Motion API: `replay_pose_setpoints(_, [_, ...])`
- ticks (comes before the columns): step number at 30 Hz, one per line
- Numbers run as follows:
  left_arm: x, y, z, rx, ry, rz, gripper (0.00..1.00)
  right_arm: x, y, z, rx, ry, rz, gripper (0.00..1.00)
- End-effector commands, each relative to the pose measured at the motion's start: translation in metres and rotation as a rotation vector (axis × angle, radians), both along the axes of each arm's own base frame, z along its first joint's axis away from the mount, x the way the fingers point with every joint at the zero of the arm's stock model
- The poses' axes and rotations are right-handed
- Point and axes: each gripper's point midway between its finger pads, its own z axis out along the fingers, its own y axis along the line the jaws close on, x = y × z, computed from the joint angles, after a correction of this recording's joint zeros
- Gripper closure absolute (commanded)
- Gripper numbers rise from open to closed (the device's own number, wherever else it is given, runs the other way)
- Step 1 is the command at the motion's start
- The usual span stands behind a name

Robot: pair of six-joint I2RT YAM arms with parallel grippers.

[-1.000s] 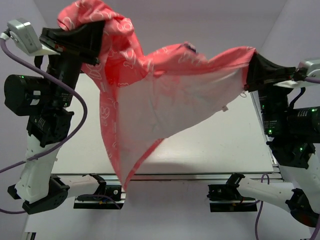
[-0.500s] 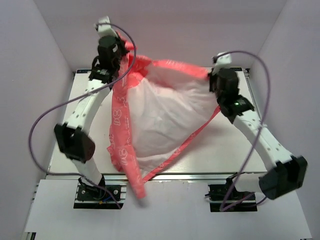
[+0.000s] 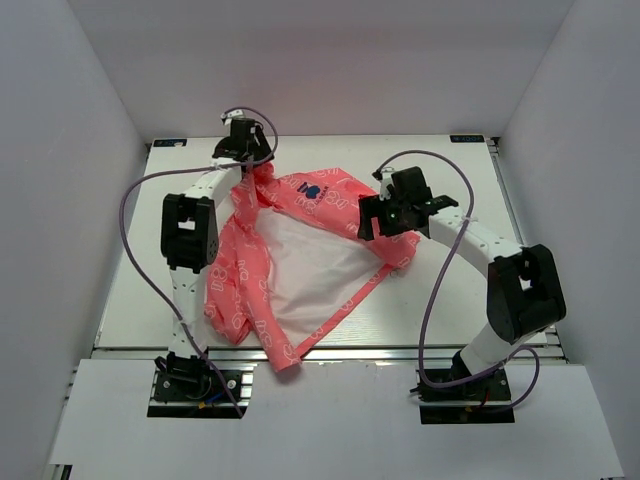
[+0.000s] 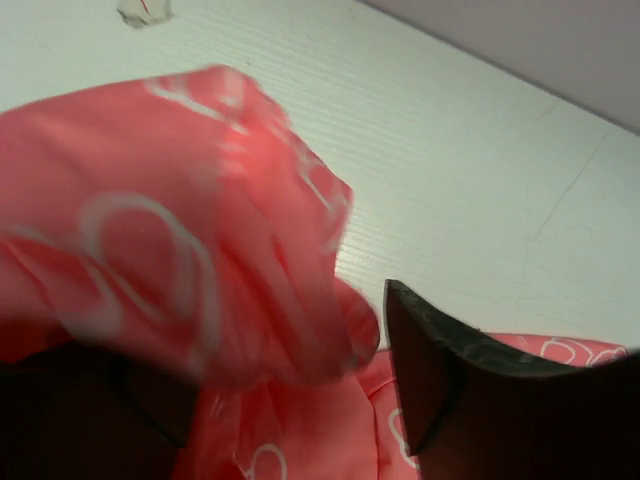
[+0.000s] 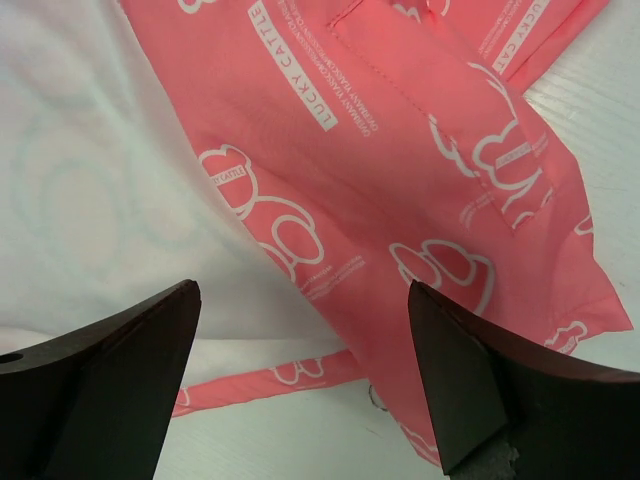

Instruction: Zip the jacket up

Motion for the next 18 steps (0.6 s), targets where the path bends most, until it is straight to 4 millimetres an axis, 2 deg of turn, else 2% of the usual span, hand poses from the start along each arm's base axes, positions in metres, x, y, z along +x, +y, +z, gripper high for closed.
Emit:
replay_pose_setpoints(1, [0.007, 0.017, 0.097, -0.065, -0.167, 0.019, 0.12, 0.001, 0.002, 0.024, 0.034, -0.010, -0.023, 0.11])
replay_pose_setpoints(2, [0.004, 0.021, 0.103, -0.064, -0.172, 0.026, 0.03, -0.002, 0.001, 0.023, 0.024, 0.020, -0.023, 0.11])
replay_pose_setpoints(3, [-0.002, 0.026, 0.105, -0.058, -0.158, 0.036, 0.02, -0.005, 0.001, 0.022, 0.021, 0.035, -0.018, 0.11])
replay_pose_setpoints(4, [-0.008, 0.030, 0.122, -0.055, -0.174, 0.048, 0.02, -0.007, 0.001, 0.022, 0.022, 0.044, -0.012, 0.11])
replay_pose_setpoints(6, [-0.022, 0.036, 0.121, -0.032, -0.141, 0.062, 0.02, -0.013, -0.002, 0.022, 0.018, 0.045, -0.021, 0.10])
replay_pose_setpoints(7, [-0.031, 0.037, 0.135, -0.036, -0.151, 0.062, 0.02, -0.011, -0.007, 0.026, 0.002, 0.022, -0.037, 0.11])
replay_pose_setpoints(9, [-0.050, 0.035, 0.123, -0.050, -0.089, 0.045, 0.02, -0.013, -0.013, 0.027, -0.016, 0.010, -0.051, 0.11])
replay_pose_setpoints(10, [-0.062, 0.034, 0.138, -0.061, -0.100, 0.038, 0.02, -0.014, -0.014, 0.031, -0.019, 0.001, -0.048, 0.11])
replay_pose_setpoints(11, [-0.076, 0.031, 0.122, -0.074, -0.053, 0.023, 0.02, -0.018, -0.015, 0.032, -0.025, 0.007, -0.031, 0.11])
replay_pose_setpoints(12, [-0.087, 0.030, 0.120, -0.086, -0.034, 0.008, 0.02, -0.020, -0.013, 0.034, -0.019, 0.010, -0.013, 0.11])
replay_pose_setpoints(13, [-0.097, 0.027, 0.120, -0.098, -0.024, -0.009, 0.02, -0.025, -0.010, 0.038, 0.000, 0.015, 0.014, 0.11])
replay_pose_setpoints(14, [-0.110, 0.023, 0.134, -0.116, -0.047, -0.036, 0.02, -0.030, -0.007, 0.039, 0.013, 0.022, 0.040, 0.11])
replay_pose_setpoints(15, [-0.128, 0.013, 0.113, -0.144, 0.007, -0.091, 0.02, -0.040, -0.002, 0.039, 0.026, 0.043, 0.090, 0.11])
replay_pose_setpoints(16, [-0.139, 0.010, 0.109, -0.154, 0.021, -0.107, 0.02, -0.047, 0.000, 0.042, 0.029, 0.043, 0.110, 0.11])
replay_pose_setpoints(17, [-0.151, 0.009, 0.114, -0.162, 0.018, -0.121, 0.02, -0.059, 0.011, 0.043, 0.025, 0.048, 0.155, 0.11])
replay_pose_setpoints(18, [-0.170, 0.003, 0.093, -0.181, 0.090, -0.151, 0.02, -0.069, 0.016, 0.041, 0.004, 0.050, 0.189, 0.11])
